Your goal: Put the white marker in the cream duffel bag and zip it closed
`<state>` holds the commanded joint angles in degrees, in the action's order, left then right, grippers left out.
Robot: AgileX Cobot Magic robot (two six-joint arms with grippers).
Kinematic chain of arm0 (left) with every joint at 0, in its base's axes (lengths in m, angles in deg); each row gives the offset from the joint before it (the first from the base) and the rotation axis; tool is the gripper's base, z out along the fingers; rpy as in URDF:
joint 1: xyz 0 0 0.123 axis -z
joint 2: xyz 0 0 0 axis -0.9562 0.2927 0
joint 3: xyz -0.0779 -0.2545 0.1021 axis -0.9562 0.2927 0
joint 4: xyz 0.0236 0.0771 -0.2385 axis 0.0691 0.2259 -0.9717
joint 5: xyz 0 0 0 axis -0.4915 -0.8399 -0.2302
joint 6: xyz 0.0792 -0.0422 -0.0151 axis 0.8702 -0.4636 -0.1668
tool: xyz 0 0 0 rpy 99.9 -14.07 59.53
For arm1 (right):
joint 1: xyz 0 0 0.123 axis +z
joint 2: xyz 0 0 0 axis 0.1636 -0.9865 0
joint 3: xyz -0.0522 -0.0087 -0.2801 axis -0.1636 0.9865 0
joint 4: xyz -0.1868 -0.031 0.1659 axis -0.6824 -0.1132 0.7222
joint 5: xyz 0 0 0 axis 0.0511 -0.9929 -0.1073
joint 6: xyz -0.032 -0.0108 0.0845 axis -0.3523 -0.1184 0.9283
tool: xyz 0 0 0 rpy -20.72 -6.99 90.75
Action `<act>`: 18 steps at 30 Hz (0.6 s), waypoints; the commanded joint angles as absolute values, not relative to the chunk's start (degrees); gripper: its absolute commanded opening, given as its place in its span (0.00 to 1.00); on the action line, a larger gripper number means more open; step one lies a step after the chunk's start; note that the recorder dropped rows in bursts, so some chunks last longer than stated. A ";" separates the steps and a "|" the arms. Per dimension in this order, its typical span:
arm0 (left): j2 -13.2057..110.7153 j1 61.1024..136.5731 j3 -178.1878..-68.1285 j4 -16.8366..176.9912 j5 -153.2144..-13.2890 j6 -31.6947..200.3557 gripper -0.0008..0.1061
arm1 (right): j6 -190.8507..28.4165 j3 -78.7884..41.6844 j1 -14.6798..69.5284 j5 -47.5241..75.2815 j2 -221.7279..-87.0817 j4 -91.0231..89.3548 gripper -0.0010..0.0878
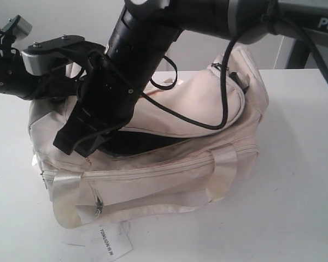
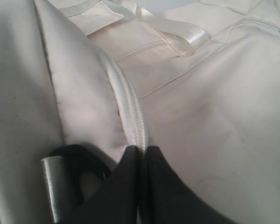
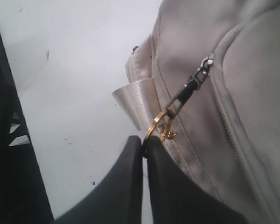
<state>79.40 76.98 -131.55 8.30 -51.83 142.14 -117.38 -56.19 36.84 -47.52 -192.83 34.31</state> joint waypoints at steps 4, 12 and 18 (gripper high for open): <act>79.40 76.98 -131.55 8.31 -51.93 142.14 0.01 | -117.38 -54.91 36.84 -47.52 -192.39 33.64 0.01; 79.40 76.98 -131.55 8.57 -51.94 142.14 0.01 | -117.38 -54.90 36.84 -47.52 -192.32 33.00 0.01; 79.40 76.98 -131.55 8.57 -51.94 142.14 0.01 | -115.61 -54.90 36.84 -47.52 -192.24 29.49 0.01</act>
